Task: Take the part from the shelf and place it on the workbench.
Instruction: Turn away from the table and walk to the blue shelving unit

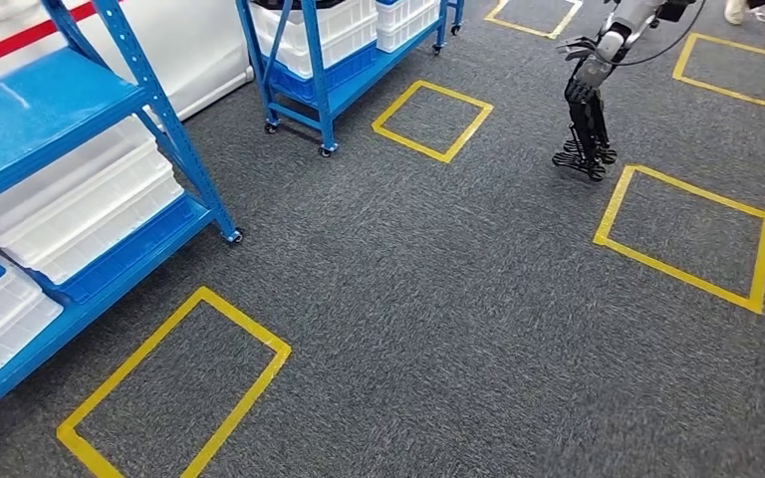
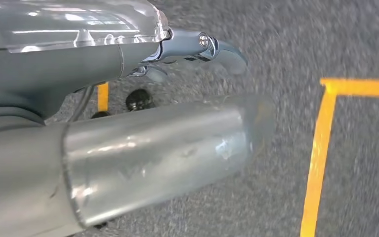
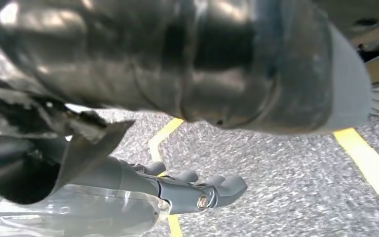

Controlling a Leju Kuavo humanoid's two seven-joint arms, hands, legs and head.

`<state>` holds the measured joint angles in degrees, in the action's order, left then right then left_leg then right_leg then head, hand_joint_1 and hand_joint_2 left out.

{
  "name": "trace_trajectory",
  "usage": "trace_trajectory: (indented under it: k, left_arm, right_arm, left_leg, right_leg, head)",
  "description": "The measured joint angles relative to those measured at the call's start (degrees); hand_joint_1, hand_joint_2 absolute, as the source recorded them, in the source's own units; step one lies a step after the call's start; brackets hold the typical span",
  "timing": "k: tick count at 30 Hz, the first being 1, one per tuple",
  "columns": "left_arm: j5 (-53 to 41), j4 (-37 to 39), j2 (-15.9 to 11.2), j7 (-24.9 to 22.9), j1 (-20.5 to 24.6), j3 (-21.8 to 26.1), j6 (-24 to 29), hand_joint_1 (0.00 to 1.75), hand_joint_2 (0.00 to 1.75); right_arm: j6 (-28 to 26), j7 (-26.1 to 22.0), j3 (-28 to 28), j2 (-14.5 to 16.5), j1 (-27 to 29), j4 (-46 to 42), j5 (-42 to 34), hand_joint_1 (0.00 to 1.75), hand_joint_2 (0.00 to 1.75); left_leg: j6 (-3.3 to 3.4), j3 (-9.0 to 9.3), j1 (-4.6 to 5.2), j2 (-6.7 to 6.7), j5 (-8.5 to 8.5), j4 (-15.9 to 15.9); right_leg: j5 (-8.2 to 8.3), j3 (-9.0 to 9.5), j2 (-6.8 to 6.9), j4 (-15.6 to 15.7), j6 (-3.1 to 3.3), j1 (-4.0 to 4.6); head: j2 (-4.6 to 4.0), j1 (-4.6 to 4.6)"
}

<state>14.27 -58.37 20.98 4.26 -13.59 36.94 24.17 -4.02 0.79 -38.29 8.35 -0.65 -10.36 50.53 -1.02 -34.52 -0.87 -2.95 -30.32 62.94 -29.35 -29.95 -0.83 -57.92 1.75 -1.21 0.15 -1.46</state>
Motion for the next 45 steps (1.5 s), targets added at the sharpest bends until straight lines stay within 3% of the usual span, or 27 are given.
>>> trace_trajectory:
  k: [2,4,5,8,10,12,14,16,17,18,19,20,22,24,25,27,29,31,33,34,35,36,38,39,41,43,45]
  left_arm:
    - [-0.01,0.03,0.0,0.0,0.16,0.06,-0.01,0.0,0.0]
    - [-0.02,0.09,0.0,0.0,0.11,0.09,-0.02,0.0,0.0]
    - [-0.02,0.13,0.0,0.0,0.05,0.12,-0.02,0.0,0.0]
    - [-0.02,0.23,-0.02,0.02,0.1,0.15,-0.03,0.0,0.0]
    - [-0.07,0.3,-0.03,0.1,0.17,0.16,-0.14,0.0,0.0]
    - [-0.23,0.4,-0.03,0.17,0.1,0.28,-0.28,0.0,0.0]
    - [-0.79,0.47,-0.02,0.05,0.05,0.42,-0.84,0.0,0.0]
    - [-5.43,-1.24,-1.03,-2.17,-2.67,-0.67,-5.47,0.0,0.0]
    - [-10.76,-4.25,-1.66,-4.0,-6.4,-2.36,-10.44,0.0,0.0]
    - [-19.1,-8.9,-2.32,-5.8,-11.68,-5.26,-16.53,0.0,0.0]
    - [-29.1,-14.26,-2.73,-6.92,-17.4,-9.06,-22.11,0.0,0.0]
    - [-39.84,-19.13,-3.12,-7.24,-22.43,-13.41,-26.48,0.0,0.0]
    - [-58.09,-25.15,-4.36,-6.5,-28.33,-21.99,-30.95,0.0,0.0]
    - [-65.95,-27.27,-5.9,-5.35,-29.95,-28.36,-33.05,0.0,0.0]
    - [-65.59,-27.59,-7.09,-4.87,-30.05,-30.84,-33.44,0.0,0.0]
    - [-60.28,-27.3,-10.0,-4.29,-29.55,-35.29,-32.81,0.0,0.0]
    - [-54.84,-26.12,-13.69,-4.67,-28.38,-40.42,-30.56,0.0,0.0]
    - [-50.05,-25.05,-18.15,-6.32,-26.61,-46.88,-27.44,0.0,0.0]
    - [-45.63,-24.65,-22.18,-8.41,-25.0,-53.12,-24.27,0.0,0.0]
    - [-43.19,-24.44,-24.07,-9.52,-24.07,-56.0,-22.17,0.0,0.0]
    - [-40.34,-24.05,-25.92,-10.56,-22.89,-59.16,-19.64,0.0,0.0]
    - [-36.75,-23.5,-28.05,-11.62,-21.23,-63.07,-16.4,0.0,0.0]
    - [-28.54,-22.03,-32.38,-13.14,-16.81,-72.94,-9.22,0.0,0.0]
    - [-24.69,-21.25,-34.33,-13.47,-14.27,-78.13,-5.94,0.0,0.0]
    - [-17.81,-19.83,-37.49,-13.46,-9.0,-88.37,-0.27,0.0,0.0]
    - [-12.34,-18.5,-39.81,-12.98,-3.54,-97.94,3.65,0.0,0.0]
    - [-9.88,-16.93,-41.55,-12.03,1.69,-105.52,4.75,0.0,0.0]
  right_arm:
    - [0.0,-0.01,0.0,0.01,0.19,0.01,0.0,0.0,0.0]
    - [0.0,-0.01,0.0,0.0,0.24,0.02,0.0,0.0,0.0]
    - [0.0,-0.01,0.0,0.0,0.2,0.02,0.0,0.0,0.0]
    - [0.0,0.01,0.0,0.02,0.05,0.02,0.0,0.0,0.0]
    - [-0.03,0.07,0.0,0.03,-0.08,0.02,0.0,0.0,0.0]
    - [-0.06,0.17,0.0,0.08,-0.37,0.01,0.02,0.0,0.0]
    - [-0.08,0.24,0.0,0.13,-0.49,0.0,0.09,0.0,0.0]
    - [-0.23,0.33,0.01,0.13,-0.38,0.0,0.38,0.0,0.0]
    - [-0.32,0.45,0.02,0.13,-0.35,0.0,0.58,0.0,0.0]
    - [-0.39,0.62,0.03,0.14,-0.32,0.0,0.74,0.0,0.0]
    - [-0.42,0.81,0.03,0.14,-0.3,0.0,0.84,0.0,0.0]
    - [-0.43,1.07,0.03,0.15,-0.2,0.0,0.92,0.0,0.0]
    - [-0.43,1.46,0.02,0.14,0.17,0.0,1.04,0.0,0.0]
    - [-0.33,1.67,0.03,0.12,0.56,0.0,1.26,0.0,0.0]
    - [-0.23,1.69,0.05,0.11,0.54,-0.01,1.39,0.0,0.0]
    - [0.02,1.76,0.14,0.13,0.15,-0.03,1.68,0.0,0.0]
    - [0.29,1.86,0.22,0.17,-0.26,-0.05,2.02,0.0,0.0]
    - [0.54,1.89,0.25,0.19,-0.3,-0.06,2.28,0.0,0.0]
    - [0.67,1.87,0.25,0.19,-0.13,-0.07,2.37,0.0,0.0]
    - [0.68,1.9,0.25,0.19,-0.08,-0.07,2.4,0.0,0.0]
    - [0.69,1.97,0.26,0.19,-0.08,-0.07,2.46,0.0,0.0]
    - [0.71,2.05,0.28,0.19,-0.14,-0.07,2.55,0.0,0.0]
    - [0.81,2.21,0.4,0.19,-0.37,-0.07,2.8,0.0,0.0]
    - [0.87,2.28,0.5,0.2,-0.51,-0.07,2.93,0.0,0.0]
    - [0.95,2.38,0.74,0.22,-0.81,-0.08,3.2,0.0,0.0]
    - [1.02,2.47,0.95,0.24,-1.09,-0.09,3.44,0.0,0.0]
    - [1.23,2.58,1.09,0.22,-1.16,-0.1,3.6,0.0,0.0]
  left_leg:
    - [-0.27,-3.62,0.06,2.04,-3.8,7.73]
    - [-0.37,-4.9,0.06,2.53,-4.39,11.11]
    - [-0.33,-3.79,0.07,2.78,-3.08,9.34]
    - [0.4,2.68,0.4,5.59,1.6,-2.49]
    - [1.05,3.99,0.79,6.43,2.13,-5.39]
    - [1.62,4.01,0.74,5.24,2.47,-5.68]
    - [2.3,4.32,0.41,4.13,2.98,-6.32]
    - [2.76,4.35,0.24,3.24,3.26,-6.55]
    - [2.84,4.31,0.25,2.94,3.18,-6.47]
    - [2.85,4.38,0.26,2.71,3.01,-6.38]
    - [2.83,4.55,0.29,2.41,2.81,-6.29]
    - [2.78,4.72,0.33,1.85,2.64,-6.2]
    - [2.66,4.84,0.32,0.0,2.5,-5.99]
    - [2.15,4.47,0.29,-2.12,2.47,-5.59]
    - [1.75,4.16,0.2,-3.1,2.56,-5.48]
    - [0.86,3.63,0.01,-4.78,2.92,-5.54]
    - [0.28,2.89,0.01,-2.85,2.08,-4.35]
    - [-0.18,0.39,0.07,1.01,-1.37,1.19]
    - [-0.59,-3.04,-0.02,2.46,-5.01,8.86]
    - [-0.67,-3.81,-0.05,2.58,-5.47,10.84]
    - [-0.66,-3.48,-0.05,2.66,-4.8,10.62]
    - [-0.55,-1.93,-0.02,2.87,-3.11,8.0]
    - [0.17,2.66,0.26,4.65,0.43,-0.35]
    - [0.61,4.3,0.46,5.68,1.44,-3.62]
    - [1.43,5.06,0.92,6.53,1.7,-5.81]
    - [1.99,5.01,0.87,5.22,2.33,-6.37]
    - [2.54,5.19,0.46,3.71,3.17,-7.23]
  right_leg:
    - [-0.03,-0.17,1.8,0.04,0.32,0.32]
    - [-0.13,-0.22,3.59,-0.01,0.43,0.53]
    - [-0.2,-0.16,4.35,-0.06,0.42,0.57]
    - [-0.61,0.18,6.2,-0.32,-0.12,0.75]
    - [-0.8,0.4,7.1,-0.42,-0.69,0.9]
    - [-0.91,0.77,7.72,-0.3,-1.28,0.86]
    - [-2.34,0.46,5.79,-1.81,-1.91,0.69]
    - [-6.21,-2.21,2.45,-7.88,-2.29,0.5]
    - [-8.23,-4.1,1.51,-11.93,-2.37,0.47]
    - [-9.39,-5.64,1.1,-15.2,-2.44,0.43]
    - [-9.31,-6.36,0.96,-16.68,-2.47,0.33]
    - [-7.89,-6.01,0.85,-15.8,-2.46,0.17]
    - [-3.15,-3.05,-0.77,-8.81,-2.22,-0.12]
    - [-0.57,-0.49,-3.62,-2.46,-1.77,-0.13]
    - [-0.44,-0.03,-4.33,-1.16,-1.57,-0.01]
    - [-0.5,0.14,-3.18,-0.7,-1.14,0.07]
    - [-0.22,0.26,-1.5,-0.28,-0.32,-0.1]
    - [-0.09,0.2,0.28,-0.09,0.33,-0.03]
    - [-0.15,0.02,2.15,-0.2,0.55,0.3]
    - [-0.19,-0.02,3.06,-0.27,0.59,0.43]
    - [-0.25,-0.03,3.9,-0.34,0.59,0.51]
    - [-0.32,0.02,4.68,-0.42,0.56,0.56]
    - [-0.51,0.25,6.11,-0.51,0.38,0.63]
    - [-0.58,0.35,6.68,-0.53,0.18,0.67]
    - [-0.56,0.58,7.68,-0.46,-0.43,0.61]
    - [-0.53,0.96,8.47,-0.27,-1.18,0.5]
    - [-1.92,0.45,6.17,-1.82,-1.81,0.44]
  head:
    - [0.0,0.02]
    - [0.0,0.02]
    - [0.0,0.02]
    - [0.0,0.01]
    - [0.0,0.01]
    - [0.0,0.01]
    - [0.0,-0.01]
    - [0.0,-0.04]
    - [0.0,-0.03]
    - [0.0,-0.03]
    - [0.0,-0.02]
    - [0.0,-0.02]
    - [0.0,-0.02]
    - [0.0,-0.04]
    - [0.0,-0.04]
    - [0.0,-0.04]
    - [0.0,-0.03]
    - [0.0,-0.01]
    - [0.0,0.01]
    - [0.0,0.0]
    - [0.0,0.01]
    - [0.0,0.01]
    - [0.0,0.0]
    - [0.0,-0.01]
    - [0.0,-0.01]
    - [0.0,-0.01]
    - [0.0,-0.03]
